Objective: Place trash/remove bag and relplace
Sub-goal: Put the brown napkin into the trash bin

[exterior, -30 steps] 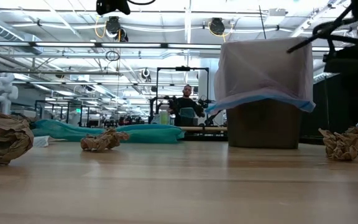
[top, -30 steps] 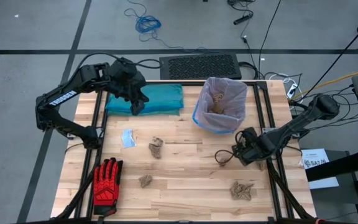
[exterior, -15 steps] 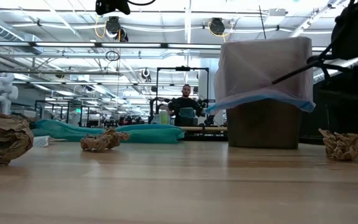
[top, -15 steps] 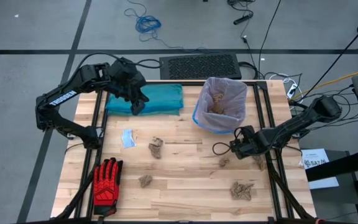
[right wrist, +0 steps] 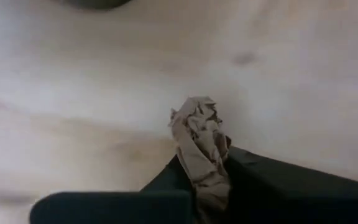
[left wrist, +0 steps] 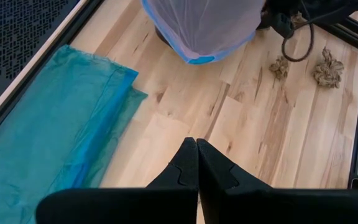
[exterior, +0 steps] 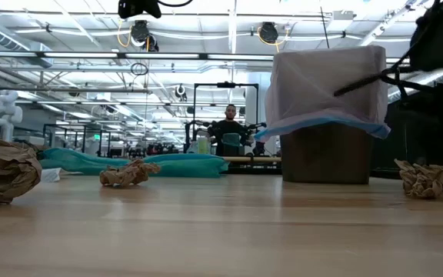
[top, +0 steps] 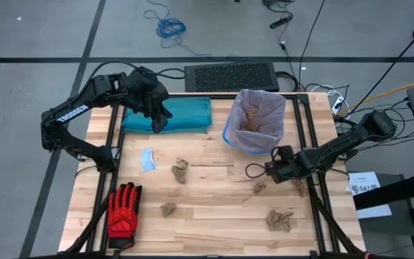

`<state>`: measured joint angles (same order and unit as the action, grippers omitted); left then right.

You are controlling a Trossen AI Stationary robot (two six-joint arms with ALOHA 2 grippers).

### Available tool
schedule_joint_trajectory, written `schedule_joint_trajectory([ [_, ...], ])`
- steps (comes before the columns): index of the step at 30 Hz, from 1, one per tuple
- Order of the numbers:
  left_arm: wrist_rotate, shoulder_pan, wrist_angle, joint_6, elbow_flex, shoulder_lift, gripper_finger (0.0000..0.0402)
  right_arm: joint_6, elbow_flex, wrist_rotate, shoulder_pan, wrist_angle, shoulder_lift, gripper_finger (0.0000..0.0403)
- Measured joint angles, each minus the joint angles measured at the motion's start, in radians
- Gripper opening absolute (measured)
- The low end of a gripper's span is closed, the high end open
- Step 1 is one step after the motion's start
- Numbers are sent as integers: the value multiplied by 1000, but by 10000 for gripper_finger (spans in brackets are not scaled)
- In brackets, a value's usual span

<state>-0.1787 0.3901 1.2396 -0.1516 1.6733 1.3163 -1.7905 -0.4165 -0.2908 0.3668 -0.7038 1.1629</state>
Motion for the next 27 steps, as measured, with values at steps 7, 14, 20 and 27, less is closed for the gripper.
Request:
schedule_joint_trajectory([
  [7, 4, 0, -1, 12, 0, 0, 0, -4, -75, 86, 48, 181, 4, 4],
  [14, 41, 2, -89, 33, 0, 0, 0, 180, -304, 58, 168, 315, 3, 2],
  [20, 40, -5, -152, 58, 0, 0, 0, 372, -590, -59, 208, 251, 3, 1],
  [27, 40, -5, -171, 62, 0, 0, 0, 623, -933, -184, 14, -144, 2, 0],
])
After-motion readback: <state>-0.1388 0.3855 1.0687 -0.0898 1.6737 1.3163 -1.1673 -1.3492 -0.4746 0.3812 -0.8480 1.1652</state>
